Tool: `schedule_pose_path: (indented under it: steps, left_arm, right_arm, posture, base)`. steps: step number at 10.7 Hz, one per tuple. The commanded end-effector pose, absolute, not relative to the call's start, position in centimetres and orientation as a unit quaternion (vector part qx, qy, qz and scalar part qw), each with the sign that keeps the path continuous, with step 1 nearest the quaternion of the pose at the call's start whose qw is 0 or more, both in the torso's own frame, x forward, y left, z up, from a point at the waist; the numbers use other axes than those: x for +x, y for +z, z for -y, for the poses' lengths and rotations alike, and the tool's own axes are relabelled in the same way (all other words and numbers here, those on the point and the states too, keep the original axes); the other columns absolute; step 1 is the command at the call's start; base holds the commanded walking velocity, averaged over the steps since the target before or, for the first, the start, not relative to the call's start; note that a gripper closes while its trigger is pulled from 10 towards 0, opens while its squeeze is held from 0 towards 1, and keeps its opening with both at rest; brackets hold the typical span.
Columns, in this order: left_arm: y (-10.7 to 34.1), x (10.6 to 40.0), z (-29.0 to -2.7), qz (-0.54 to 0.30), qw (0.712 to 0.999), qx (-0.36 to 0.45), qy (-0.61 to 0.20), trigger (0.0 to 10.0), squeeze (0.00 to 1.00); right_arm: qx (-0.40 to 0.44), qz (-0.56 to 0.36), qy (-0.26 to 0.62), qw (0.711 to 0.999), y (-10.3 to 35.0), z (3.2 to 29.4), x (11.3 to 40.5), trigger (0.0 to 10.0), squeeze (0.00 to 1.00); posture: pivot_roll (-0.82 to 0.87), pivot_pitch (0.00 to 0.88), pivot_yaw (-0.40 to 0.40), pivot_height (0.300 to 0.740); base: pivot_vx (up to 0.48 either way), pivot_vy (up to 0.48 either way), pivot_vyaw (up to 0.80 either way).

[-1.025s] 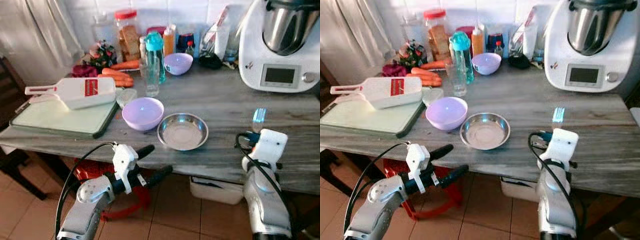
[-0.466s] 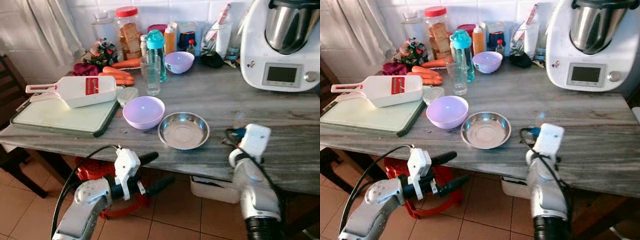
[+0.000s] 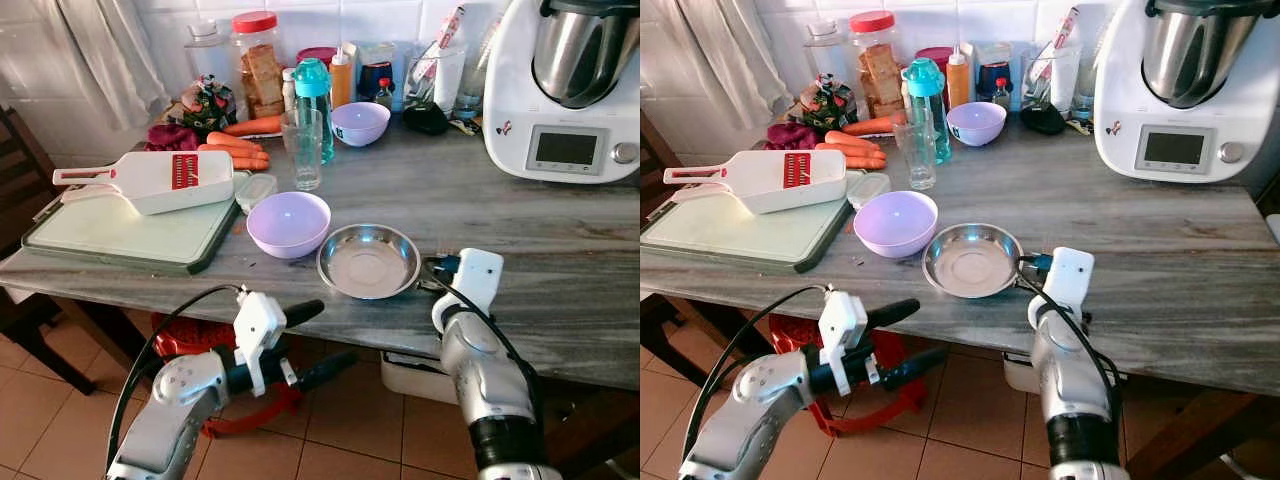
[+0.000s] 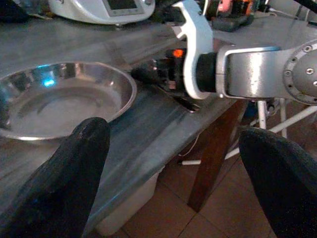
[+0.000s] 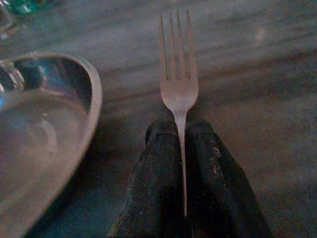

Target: Setting the table

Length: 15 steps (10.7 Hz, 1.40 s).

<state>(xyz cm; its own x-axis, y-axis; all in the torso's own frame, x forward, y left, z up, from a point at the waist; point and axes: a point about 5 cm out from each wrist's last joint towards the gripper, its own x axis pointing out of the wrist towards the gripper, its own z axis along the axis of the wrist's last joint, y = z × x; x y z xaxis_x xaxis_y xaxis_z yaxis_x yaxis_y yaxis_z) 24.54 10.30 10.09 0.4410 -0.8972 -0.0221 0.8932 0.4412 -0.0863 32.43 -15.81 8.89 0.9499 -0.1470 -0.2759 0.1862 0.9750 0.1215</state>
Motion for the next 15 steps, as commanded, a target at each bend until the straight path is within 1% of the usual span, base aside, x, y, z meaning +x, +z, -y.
schedule_pose_path:
  steps: [1,3,5,6,10,11,12,15]
  left_arm:
    - [10.7,24.7,-10.1,-0.025,0.846,-0.023,-0.532,10.0,0.0]
    - [10.5,24.7,-10.2,-0.028,0.848,-0.025,-0.529,10.0,0.0]
    - [10.0,24.6,-10.3,-0.031,0.851,-0.029,-0.523,10.0,0.0]
    - [9.9,24.6,-10.4,-0.033,0.851,-0.028,-0.523,10.0,0.0]
    - [9.4,24.6,-10.3,-0.037,0.851,-0.028,-0.523,10.0,0.0]
    - [9.3,24.6,-10.2,-0.039,0.849,-0.026,-0.526,10.0,0.0]
    - [9.3,24.7,-10.1,-0.038,0.848,-0.024,-0.528,10.0,0.0]
    - [9.3,24.7,-10.0,-0.037,0.85,-0.026,-0.525,10.0,0.0]
  right_arm:
    - [0.072,-0.127,-0.071,0.987,9.3,15.3,32.9,10.0,0.0]
    - [0.069,-0.141,-0.079,0.984,8.7,15.1,33.0,10.0,0.0]
    - [0.06,-0.157,-0.095,0.981,8.1,15.8,32.9,10.0,0.0]
    - [0.073,-0.162,-0.096,0.979,8.0,15.8,32.9,10.0,0.0]
    - [0.075,-0.164,-0.1,0.979,7.4,16.0,32.3,10.0,0.0]
    - [0.075,-0.164,-0.1,0.979,7.4,16.0,32.3,10.0,0.55]
    - [0.077,-0.165,-0.101,0.978,7.4,15.9,32.3,10.0,1.0]
    - [0.077,-0.151,-0.104,0.98,8.0,16.0,32.4,10.0,1.0]
  posture:
    - [0.0,0.0,0.083,0.74]
    - [0.0,0.0,0.077,0.74]
    - [0.01,0.0,0.072,0.74]
    - [0.01,0.0,0.071,0.74]
    - [0.0,0.0,0.079,0.74]
    - [0.0,0.0,0.081,0.74]
    - [0.0,0.0,0.08,0.74]
    - [0.0,0.0,0.075,0.74]
  base:
    - [0.0,0.0,0.0]
    - [0.0,0.0,0.0]
    - [0.0,0.0,0.0]
    - [0.0,0.0,0.0]
    - [0.0,0.0,0.0]
    - [0.0,0.0,0.0]
    - [0.0,0.0,0.0]
    - [0.0,0.0,0.0]
